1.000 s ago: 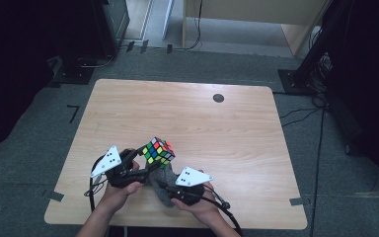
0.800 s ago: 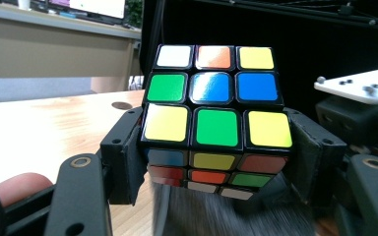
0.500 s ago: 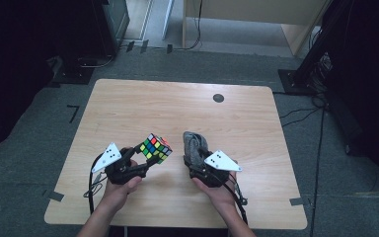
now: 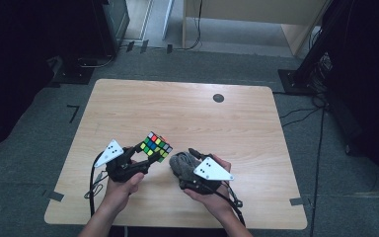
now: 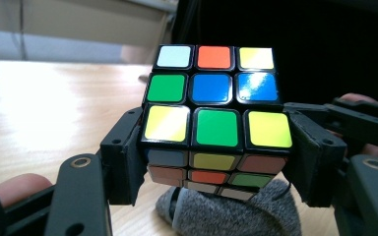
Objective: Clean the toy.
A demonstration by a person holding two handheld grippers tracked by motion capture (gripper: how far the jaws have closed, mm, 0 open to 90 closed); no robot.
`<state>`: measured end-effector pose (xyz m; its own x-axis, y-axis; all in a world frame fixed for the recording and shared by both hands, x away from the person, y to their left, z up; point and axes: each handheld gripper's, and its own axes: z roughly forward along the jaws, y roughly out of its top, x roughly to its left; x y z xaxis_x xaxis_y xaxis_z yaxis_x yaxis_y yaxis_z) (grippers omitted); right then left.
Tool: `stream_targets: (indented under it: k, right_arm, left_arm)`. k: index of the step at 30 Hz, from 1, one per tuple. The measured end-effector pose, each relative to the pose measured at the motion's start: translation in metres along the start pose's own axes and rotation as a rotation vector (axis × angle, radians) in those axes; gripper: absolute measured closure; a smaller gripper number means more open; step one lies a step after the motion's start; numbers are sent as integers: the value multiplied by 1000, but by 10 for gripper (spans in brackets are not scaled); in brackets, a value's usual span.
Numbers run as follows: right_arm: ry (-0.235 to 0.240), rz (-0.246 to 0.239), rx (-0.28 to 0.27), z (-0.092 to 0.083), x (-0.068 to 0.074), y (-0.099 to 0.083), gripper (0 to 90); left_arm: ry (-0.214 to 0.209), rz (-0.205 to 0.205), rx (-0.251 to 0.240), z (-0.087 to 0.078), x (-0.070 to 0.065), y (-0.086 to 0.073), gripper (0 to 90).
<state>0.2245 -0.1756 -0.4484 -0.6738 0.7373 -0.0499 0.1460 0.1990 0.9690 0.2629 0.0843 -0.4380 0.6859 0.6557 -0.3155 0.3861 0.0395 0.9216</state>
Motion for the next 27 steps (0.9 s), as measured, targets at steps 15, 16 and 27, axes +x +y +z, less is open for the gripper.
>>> stream_targets:
  k: [15,16,27]
  right_arm:
    - [-30,-98,34,6,13,-4,159]
    - [-36,-110,29,6,14,-4,159]
    - [-84,-181,14,7,22,-8,250]
  left_arm:
    - [-93,-82,54,11,-21,-1,336]
    - [-94,-81,58,11,-22,-1,336]
    - [-182,-119,125,19,-23,-5,336]
